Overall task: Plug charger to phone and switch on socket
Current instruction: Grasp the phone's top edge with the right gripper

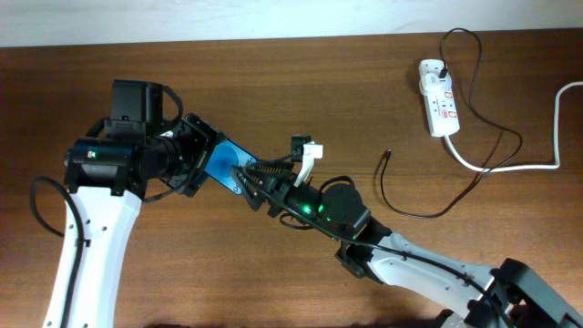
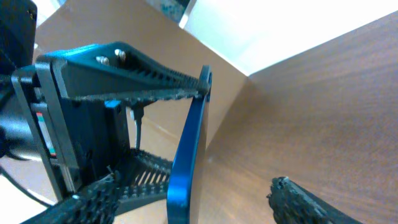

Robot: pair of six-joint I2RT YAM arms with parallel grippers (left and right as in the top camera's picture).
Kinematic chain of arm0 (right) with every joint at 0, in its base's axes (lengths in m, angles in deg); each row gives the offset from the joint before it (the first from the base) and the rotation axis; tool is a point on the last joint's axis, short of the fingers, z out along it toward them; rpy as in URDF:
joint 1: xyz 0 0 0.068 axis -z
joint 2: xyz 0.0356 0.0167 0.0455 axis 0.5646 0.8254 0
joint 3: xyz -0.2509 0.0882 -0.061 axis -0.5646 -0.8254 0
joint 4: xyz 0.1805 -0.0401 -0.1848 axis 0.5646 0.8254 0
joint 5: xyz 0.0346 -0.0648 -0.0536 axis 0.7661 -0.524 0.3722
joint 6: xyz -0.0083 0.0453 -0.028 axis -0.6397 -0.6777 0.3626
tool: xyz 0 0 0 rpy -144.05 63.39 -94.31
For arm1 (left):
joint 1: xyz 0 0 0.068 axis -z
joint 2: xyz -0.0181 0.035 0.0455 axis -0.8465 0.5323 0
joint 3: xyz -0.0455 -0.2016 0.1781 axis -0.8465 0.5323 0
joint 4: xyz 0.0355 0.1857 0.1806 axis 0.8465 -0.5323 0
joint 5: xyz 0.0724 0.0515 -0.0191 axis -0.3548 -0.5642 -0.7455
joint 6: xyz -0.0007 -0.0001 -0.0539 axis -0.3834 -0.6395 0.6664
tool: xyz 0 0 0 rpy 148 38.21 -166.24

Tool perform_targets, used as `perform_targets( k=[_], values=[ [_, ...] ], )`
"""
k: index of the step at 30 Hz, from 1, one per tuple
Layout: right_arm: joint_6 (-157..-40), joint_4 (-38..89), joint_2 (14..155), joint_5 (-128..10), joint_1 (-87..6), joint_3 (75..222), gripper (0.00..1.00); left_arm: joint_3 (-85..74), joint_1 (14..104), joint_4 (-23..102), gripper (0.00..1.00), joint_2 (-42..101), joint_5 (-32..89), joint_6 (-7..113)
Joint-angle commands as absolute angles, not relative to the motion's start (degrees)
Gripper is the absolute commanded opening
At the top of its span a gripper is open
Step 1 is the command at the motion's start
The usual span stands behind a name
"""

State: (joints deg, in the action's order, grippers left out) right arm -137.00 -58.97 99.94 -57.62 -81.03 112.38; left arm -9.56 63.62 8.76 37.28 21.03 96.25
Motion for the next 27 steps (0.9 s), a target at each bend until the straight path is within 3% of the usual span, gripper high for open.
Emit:
perform_targets(
  k=[1, 10, 14, 21, 27],
  values=[
    [-136.96, -59.85, 100.24, -62.01, -81.66, 112.88, 0.78, -9.97, 63.75, 9.22, 0.29, 37.08, 21.64, 96.95],
    [-136.85, -57.29, 101.82, -56.52, -81.66, 115.73, 0.77, -9.97, 63.81, 9.18, 0.31, 37.08, 21.62, 96.49],
    [-135.73, -55.91, 101.90, -56.04, -81.66, 115.73, 0.66, -9.97, 64.30, 8.54, 0.31, 37.08, 21.66, 96.45],
    [-134.62, -55.87, 101.90, -54.78, -81.66, 115.73, 0.61, -9.97, 65.74, 8.68, 0.32, 37.08, 20.18, 96.47],
    [-134.14, -56.00, 101.90, -54.10, -81.66, 115.73, 0.50, -9.97, 65.74, 8.54, 0.33, 37.08, 20.16, 96.45]
  ],
)
